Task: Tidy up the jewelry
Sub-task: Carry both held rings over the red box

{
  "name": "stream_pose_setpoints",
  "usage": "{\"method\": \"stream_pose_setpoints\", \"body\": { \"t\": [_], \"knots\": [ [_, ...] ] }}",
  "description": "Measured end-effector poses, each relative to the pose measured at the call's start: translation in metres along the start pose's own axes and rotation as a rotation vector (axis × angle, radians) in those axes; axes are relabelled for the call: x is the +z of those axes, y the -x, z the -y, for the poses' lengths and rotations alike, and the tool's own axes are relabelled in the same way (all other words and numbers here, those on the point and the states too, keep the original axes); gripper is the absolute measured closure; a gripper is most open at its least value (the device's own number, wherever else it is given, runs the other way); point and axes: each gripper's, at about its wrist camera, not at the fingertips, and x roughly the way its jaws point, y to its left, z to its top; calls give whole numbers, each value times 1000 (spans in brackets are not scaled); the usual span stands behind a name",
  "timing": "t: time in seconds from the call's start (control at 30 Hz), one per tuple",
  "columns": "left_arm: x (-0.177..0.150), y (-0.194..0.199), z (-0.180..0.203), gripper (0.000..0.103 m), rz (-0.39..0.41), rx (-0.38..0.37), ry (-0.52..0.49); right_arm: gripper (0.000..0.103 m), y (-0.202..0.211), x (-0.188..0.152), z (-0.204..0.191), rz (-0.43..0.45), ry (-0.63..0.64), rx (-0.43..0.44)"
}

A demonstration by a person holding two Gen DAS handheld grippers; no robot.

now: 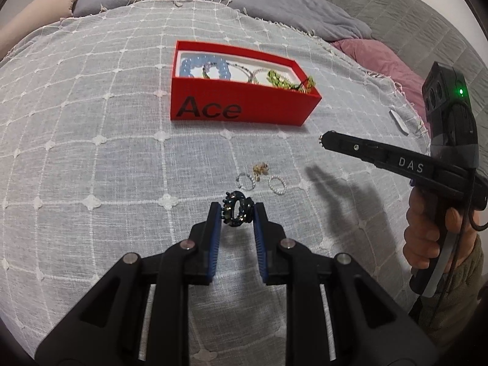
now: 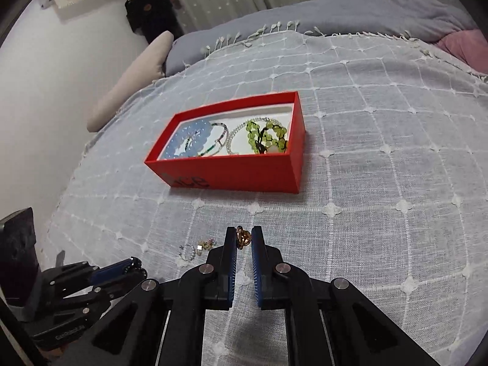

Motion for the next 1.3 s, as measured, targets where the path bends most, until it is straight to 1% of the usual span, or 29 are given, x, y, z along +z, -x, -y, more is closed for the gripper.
{"method": "stream_pose_setpoints", "body": {
  "t": [0.1,0.27,0.37,0.63,0.77,0.9,1.0,1.07,1.3],
  "knots": [
    [5,6,-2,80,31,-2,2,94,6,2,-2,15,-5,20],
    [13,12,-1,80,81,15,-13,94,11,7,-3,30,-11,36],
    [19,16,-1,80,114,9,-25,94,15,9,-1,41,-21,50],
    [33,23,6,80,206,17,-87,94,19,18,2,62,-56,119],
    [40,24,10,80,241,26,-113,94,23,24,2,81,-62,138],
    [48,21,10,80,250,41,-122,94,22,31,1,87,-63,149],
    [57,19,11,80,262,38,-124,94,20,40,-1,94,-58,153],
    [67,16,10,80,267,39,-119,94,18,47,-1,98,-60,155],
    [95,-3,1,80,252,11,-94,94,3,73,-4,106,-61,150]
  ]
}}
